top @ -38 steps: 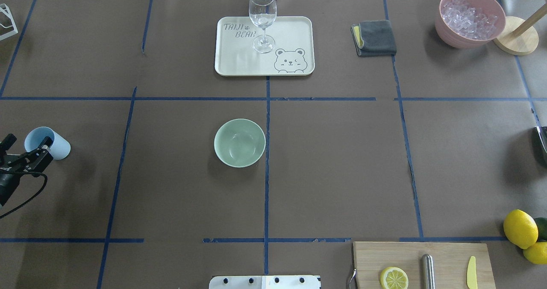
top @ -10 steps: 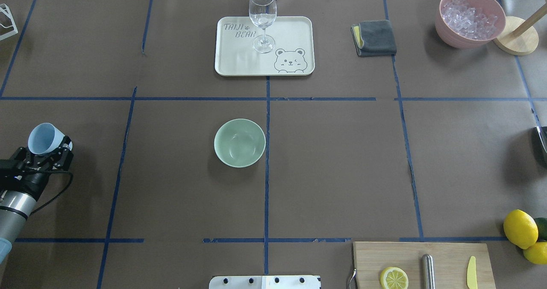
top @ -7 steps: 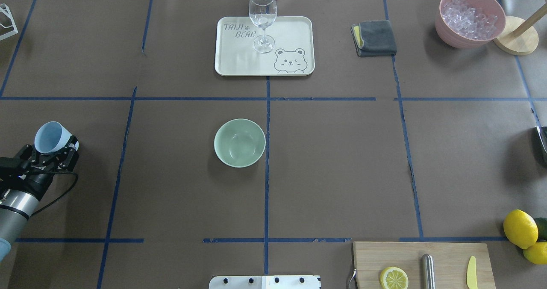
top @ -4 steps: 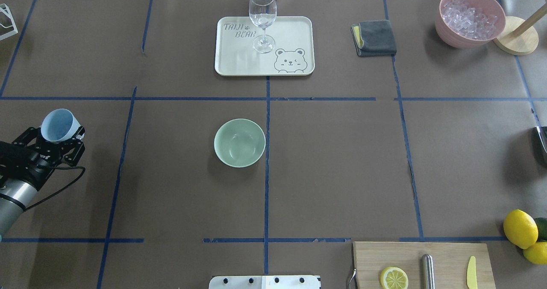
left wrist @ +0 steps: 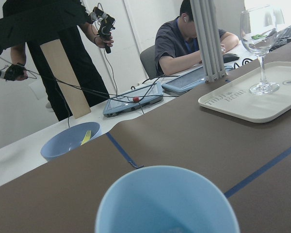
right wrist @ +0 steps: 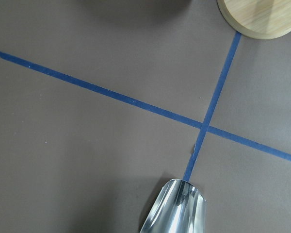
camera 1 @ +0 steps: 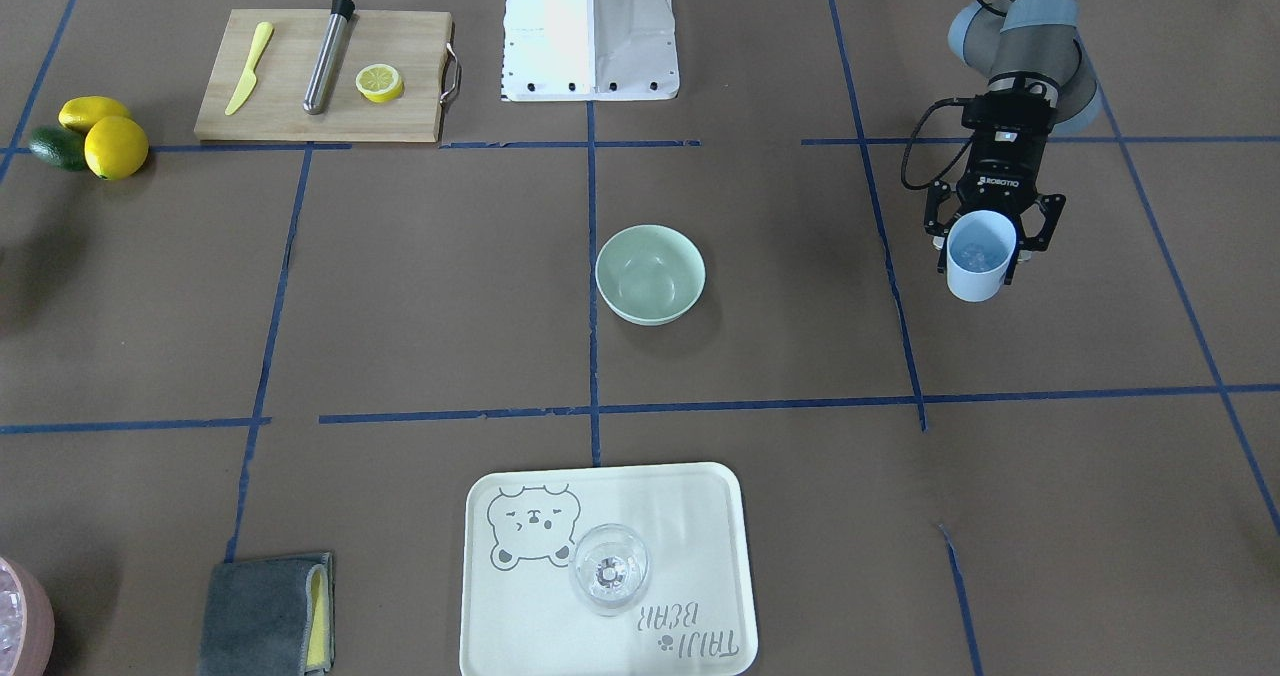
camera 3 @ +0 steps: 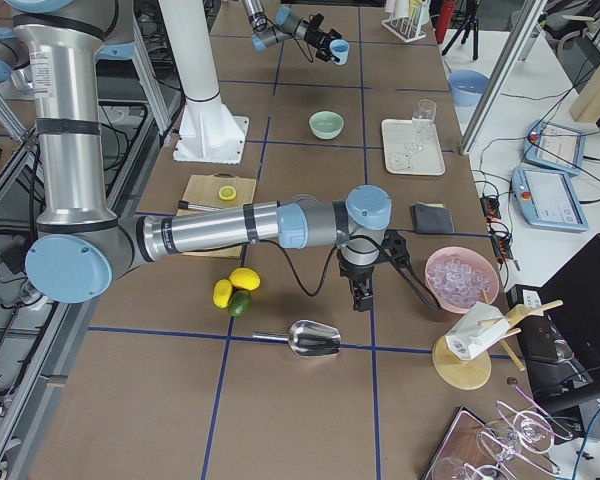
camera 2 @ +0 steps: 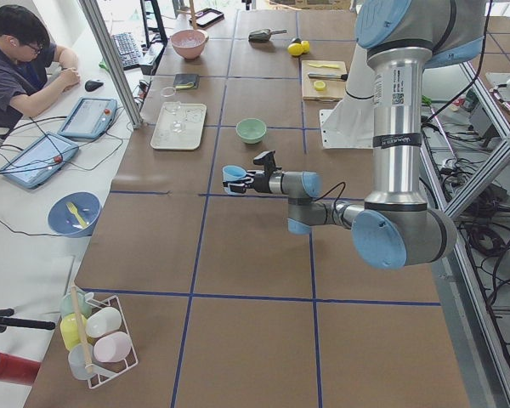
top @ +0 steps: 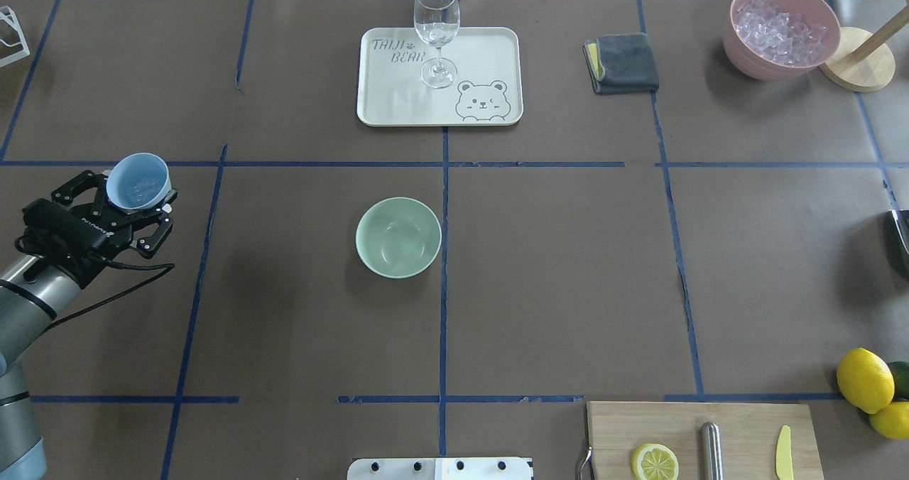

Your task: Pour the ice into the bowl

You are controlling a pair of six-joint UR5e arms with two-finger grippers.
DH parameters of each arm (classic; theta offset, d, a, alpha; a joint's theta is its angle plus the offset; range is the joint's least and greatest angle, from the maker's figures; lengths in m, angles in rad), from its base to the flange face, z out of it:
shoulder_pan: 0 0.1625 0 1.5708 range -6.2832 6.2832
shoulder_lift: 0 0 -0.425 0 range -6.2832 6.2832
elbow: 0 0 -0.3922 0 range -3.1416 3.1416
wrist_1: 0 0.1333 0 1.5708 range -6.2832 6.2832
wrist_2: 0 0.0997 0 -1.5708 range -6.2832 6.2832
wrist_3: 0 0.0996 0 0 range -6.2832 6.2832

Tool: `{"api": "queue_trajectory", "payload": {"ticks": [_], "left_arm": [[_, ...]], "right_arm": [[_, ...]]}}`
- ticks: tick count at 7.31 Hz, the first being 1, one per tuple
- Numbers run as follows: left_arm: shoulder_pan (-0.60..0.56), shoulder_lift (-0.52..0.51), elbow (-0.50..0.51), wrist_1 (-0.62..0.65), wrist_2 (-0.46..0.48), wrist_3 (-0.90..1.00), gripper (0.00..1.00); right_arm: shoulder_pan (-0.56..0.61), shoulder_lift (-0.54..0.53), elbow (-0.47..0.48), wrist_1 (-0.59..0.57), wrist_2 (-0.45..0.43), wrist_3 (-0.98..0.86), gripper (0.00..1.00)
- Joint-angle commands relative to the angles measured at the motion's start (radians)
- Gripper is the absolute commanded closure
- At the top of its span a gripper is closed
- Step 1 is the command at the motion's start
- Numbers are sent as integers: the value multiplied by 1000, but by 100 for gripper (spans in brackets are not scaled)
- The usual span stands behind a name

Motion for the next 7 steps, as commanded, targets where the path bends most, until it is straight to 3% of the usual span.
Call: {"api": "queue_trajectory", "payload": {"ticks": [1, 4, 5, 6, 7], "left_arm": [[-19, -162, -5, 192, -2, 118, 100], [-13, -420, -2, 571, 0, 118, 100], [-1, -454, 1, 660, 1, 123, 100], [24, -473, -2, 666, 6, 202, 100], [54, -479, 0, 666, 88, 359, 100]], "right_arm": [[8, -9, 0, -1, 1, 0, 0], [15, -18, 0, 0, -1, 0, 0], [18, -20, -1, -1, -1, 0, 0], [23, -23, -1, -1, -1, 0, 0], [28, -26, -1, -1, -2, 2, 0]]}}
